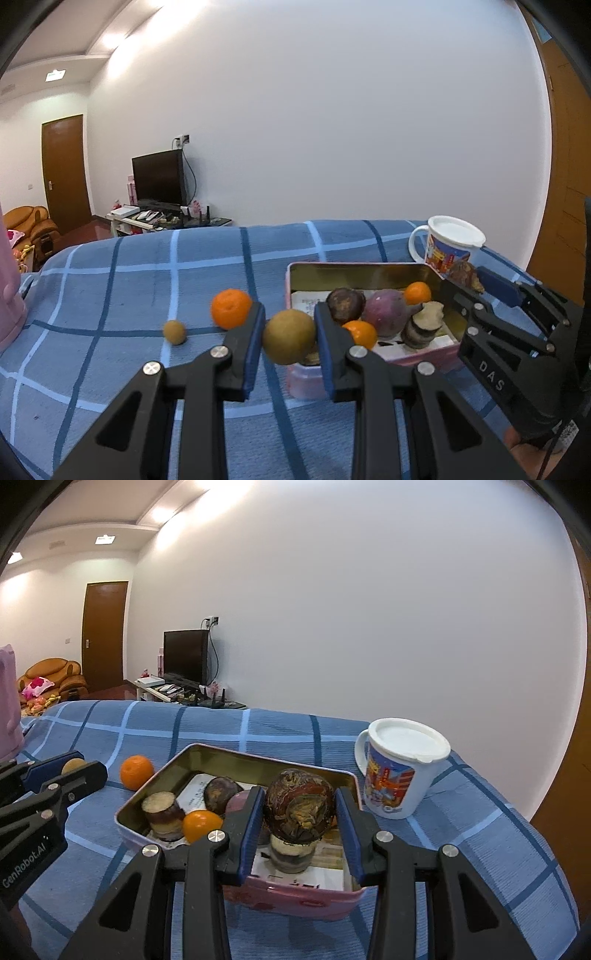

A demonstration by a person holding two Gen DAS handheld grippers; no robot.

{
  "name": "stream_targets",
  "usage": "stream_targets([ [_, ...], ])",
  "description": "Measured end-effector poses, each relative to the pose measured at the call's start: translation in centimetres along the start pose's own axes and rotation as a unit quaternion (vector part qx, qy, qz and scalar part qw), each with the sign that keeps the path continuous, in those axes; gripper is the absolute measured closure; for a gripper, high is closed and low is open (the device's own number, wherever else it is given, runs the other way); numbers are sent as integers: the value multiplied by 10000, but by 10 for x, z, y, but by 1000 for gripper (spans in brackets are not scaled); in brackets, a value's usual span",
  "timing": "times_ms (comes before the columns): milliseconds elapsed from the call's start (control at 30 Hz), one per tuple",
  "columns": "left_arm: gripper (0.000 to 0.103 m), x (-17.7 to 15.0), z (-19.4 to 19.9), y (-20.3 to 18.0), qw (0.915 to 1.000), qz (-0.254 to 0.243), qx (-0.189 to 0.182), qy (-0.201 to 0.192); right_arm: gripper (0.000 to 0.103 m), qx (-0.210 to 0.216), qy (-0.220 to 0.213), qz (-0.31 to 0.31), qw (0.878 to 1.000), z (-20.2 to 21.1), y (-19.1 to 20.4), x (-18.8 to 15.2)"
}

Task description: Organize fruits

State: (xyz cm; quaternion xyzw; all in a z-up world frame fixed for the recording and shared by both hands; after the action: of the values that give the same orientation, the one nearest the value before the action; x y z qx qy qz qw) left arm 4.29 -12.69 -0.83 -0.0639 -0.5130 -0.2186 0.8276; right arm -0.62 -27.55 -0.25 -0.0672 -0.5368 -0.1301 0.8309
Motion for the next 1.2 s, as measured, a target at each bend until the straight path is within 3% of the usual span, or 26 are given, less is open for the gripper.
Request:
stream_targets([
  [867, 74, 25, -42, -51, 9994, -207, -283, 68, 61, -308, 57, -332, 9990, -31, -53, 16],
  [1200, 74, 23, -60, -55, 9993, -231, -50, 284, 61, -144, 248, -251, 9993, -49, -45, 16],
])
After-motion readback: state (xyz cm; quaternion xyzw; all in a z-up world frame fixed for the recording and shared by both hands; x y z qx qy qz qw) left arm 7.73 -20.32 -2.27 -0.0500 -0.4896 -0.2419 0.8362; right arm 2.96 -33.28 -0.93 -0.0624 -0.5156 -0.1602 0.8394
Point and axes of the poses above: each gripper's, at about its wrist camera, not at the fingertips, and z roughly against the way its jaws point, y to its left, x to its top, the point moved 3 cm from there along -z, roughly the way its jaws point, and after that the axes turned 10 degrees about -z, right-handed, at the moved point
